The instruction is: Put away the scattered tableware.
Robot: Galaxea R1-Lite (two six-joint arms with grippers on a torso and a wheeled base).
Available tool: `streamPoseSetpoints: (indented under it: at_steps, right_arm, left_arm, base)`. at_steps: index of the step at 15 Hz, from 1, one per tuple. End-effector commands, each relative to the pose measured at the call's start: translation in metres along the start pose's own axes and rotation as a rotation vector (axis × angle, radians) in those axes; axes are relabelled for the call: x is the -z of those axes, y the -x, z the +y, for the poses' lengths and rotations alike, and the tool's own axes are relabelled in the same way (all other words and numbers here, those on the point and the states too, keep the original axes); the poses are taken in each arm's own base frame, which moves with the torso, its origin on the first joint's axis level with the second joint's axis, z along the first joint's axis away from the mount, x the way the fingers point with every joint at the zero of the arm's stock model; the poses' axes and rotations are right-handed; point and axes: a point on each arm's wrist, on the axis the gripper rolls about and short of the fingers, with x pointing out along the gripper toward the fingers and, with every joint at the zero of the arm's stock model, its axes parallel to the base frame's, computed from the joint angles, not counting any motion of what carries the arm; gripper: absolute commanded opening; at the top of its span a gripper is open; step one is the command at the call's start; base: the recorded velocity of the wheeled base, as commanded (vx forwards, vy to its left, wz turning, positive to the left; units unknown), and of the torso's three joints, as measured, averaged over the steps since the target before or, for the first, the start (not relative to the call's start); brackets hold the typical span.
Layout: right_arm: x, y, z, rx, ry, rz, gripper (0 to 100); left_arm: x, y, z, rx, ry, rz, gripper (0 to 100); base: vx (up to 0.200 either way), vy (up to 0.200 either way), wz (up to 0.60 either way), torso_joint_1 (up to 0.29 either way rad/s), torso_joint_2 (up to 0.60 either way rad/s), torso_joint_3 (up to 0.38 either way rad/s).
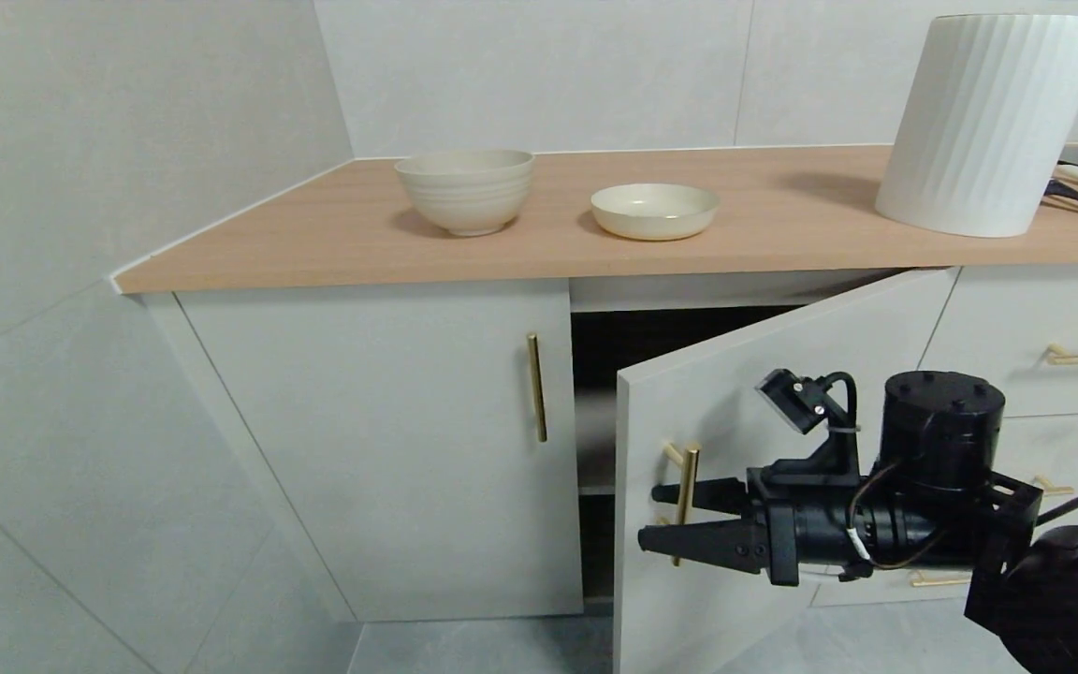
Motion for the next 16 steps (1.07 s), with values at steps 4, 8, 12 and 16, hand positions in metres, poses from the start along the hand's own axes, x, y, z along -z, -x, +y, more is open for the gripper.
streamPoseSetpoints:
  at_steps: [4,8,12,16]
  right_arm:
    - [0.006,0.015,0.017,-0.003,0.052,0.003,100]
    - [0.014,0.019,0.021,-0.003,0.037,0.02,100]
    - [0.012,0.022,0.025,-0.006,0.045,0.012,100]
    - [0.014,0.023,0.026,-0.006,0.042,0.016,100]
  left_arm:
    - [-0.124,-0.075,-0.006,0.34,0.03,0.231,100]
    - [-0.13,-0.179,-0.027,0.522,0.055,0.395,100]
    - [-0.109,-0.223,-0.063,0.664,0.079,0.44,0]
    - [-0.095,-0.237,-0.094,0.779,0.063,0.454,0]
  base:
    - [0.0,0.0,0.0,0.0,0.0,0.0]
    - [0.0,0.0,0.0,0.0,0.0,0.0]
    - [0.0,0.0,0.0,0.0,0.0,0.0]
    - [0.0,0.0,0.0,0.0,0.0,0.0]
